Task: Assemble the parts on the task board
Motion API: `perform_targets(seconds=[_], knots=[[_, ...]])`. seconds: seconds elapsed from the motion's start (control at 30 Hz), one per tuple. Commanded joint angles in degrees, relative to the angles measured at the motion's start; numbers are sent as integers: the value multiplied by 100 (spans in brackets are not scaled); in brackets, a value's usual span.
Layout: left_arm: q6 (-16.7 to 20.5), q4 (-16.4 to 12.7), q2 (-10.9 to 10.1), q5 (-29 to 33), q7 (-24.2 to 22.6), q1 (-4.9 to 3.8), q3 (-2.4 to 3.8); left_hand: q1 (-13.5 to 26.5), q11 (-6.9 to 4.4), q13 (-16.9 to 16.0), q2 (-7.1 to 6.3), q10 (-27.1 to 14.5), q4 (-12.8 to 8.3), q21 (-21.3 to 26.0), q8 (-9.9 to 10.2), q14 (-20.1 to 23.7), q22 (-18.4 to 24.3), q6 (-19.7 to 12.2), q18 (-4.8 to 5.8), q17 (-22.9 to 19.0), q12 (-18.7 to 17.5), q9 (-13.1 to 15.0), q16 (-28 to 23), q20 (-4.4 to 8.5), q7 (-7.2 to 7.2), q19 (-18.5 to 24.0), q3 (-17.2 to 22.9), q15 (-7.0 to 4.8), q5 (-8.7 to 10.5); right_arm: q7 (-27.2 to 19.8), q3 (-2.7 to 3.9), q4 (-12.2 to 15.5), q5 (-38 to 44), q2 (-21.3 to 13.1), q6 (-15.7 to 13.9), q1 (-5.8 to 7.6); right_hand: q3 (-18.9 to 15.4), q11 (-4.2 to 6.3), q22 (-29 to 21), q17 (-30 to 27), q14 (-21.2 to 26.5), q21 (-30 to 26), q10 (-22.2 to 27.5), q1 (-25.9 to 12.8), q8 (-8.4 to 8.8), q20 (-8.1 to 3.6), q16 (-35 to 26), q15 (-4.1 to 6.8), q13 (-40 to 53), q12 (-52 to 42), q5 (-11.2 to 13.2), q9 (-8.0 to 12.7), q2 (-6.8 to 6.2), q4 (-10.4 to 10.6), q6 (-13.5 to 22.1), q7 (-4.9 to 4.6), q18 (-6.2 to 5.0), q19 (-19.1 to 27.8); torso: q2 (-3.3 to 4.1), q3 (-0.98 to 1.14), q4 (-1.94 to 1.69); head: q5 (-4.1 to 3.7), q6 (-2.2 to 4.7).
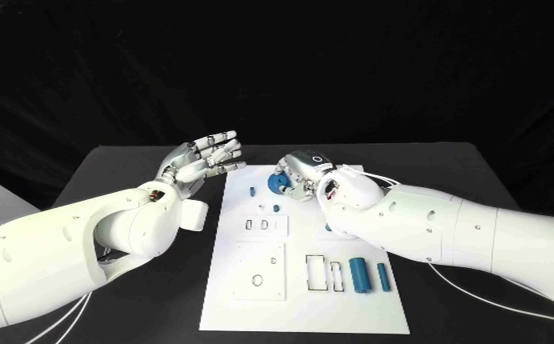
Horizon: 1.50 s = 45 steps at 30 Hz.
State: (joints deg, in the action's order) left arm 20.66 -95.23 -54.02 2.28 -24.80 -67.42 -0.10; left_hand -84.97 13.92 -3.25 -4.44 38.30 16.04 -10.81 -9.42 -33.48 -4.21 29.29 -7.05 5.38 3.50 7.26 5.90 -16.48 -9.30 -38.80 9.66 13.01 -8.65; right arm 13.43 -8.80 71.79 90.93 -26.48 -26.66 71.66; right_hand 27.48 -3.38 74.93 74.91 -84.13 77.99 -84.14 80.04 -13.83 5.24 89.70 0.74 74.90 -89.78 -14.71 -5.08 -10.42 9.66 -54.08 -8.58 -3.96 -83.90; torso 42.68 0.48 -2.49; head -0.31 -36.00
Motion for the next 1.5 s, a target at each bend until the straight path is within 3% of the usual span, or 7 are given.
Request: perform_targets(seconds=[0.03,0.4,0.57,0.7,0.97,1.3,1.5], knots=[[-56,-9,17,-25,-31,-9,4,1,1,-2,52,28,-16,35,-11,46,8,16,-66,-8,-8,-1,-44,-20,-640,41,37,1,18,47,-15,-74,135,56,173,-40,25,17,324,1509,-587,-7,-586,-52,-20,-33,30,22,1510,-22,26,-1611,3,-15,-119,68,83,3,-3,-5,-7,12,-5],[-58,-13,18,-27,-15,-9,4,-1,2,-2,53,25,-17,37,-10,84,9,13,-64,-15,-9,-1,-52,-20,-641,45,39,2,18,65,-19,-348,201,218,280,-93,62,-5,292,1509,-587,-48,-586,-110,26,-22,30,6,1510,-22,77,-1599,-27,-51,-64,43,74,23,-1,0,1,51,-7],[-57,-8,16,-27,-13,-10,4,-1,2,-2,53,25,-17,37,-10,84,9,13,-64,-15,-9,-1,-52,-20,-641,45,39,2,18,36,-19,-394,171,239,339,-99,38,-54,266,1509,-587,-89,-586,-289,131,13,30,-37,1510,-22,148,-1567,-157,-55,55,-12,68,41,-4,1,11,59,-7],[-58,-7,15,-27,-11,-10,4,-1,2,-2,53,25,-17,37,-10,84,9,13,-64,-15,-9,-1,-52,-20,-641,45,39,2,18,5,-20,-408,93,235,328,-101,-299,-130,232,1509,-587,-144,-586,-696,335,86,30,-116,1510,-22,681,-1504,-297,163,306,-89,59,62,-2,4,12,56,-3],[-60,-4,9,-27,-4,-10,4,-1,2,-2,53,25,-17,37,-10,84,9,13,-64,-15,-9,-1,-52,-20,-641,45,39,2,18,-79,-20,-387,-100,172,374,-102,-1177,-145,252,1509,-587,-165,-586,-865,453,119,30,-134,1510,-22,596,-1498,-43,688,303,-94,55,48,-2,7,11,63,-15],[-62,3,6,-27,-3,-10,4,-1,4,1,55,7,-19,47,-6,109,14,2,-56,-21,-14,-5,-68,-20,-643,61,46,7,18,-80,-22,-380,-254,106,527,-107,-1292,-107,290,1509,-587,-142,-586,-1069,409,98,30,-106,1510,-22,405,-1529,147,704,161,-50,62,27,-2,8,14,55,-17],[-65,13,5,-27,-4,-9,4,-1,4,1,56,1,-19,47,-4,113,15,-6,-56,-22,-15,-7,-70,-20,-643,62,47,7,18,-78,-22,-284,-281,-26,220,-108,-1294,-102,295,1509,-587,-137,-586,-1080,404,94,30,-102,1510,-22,388,-1532,159,703,147,-45,63,24,-5,7,8,52,-15]])
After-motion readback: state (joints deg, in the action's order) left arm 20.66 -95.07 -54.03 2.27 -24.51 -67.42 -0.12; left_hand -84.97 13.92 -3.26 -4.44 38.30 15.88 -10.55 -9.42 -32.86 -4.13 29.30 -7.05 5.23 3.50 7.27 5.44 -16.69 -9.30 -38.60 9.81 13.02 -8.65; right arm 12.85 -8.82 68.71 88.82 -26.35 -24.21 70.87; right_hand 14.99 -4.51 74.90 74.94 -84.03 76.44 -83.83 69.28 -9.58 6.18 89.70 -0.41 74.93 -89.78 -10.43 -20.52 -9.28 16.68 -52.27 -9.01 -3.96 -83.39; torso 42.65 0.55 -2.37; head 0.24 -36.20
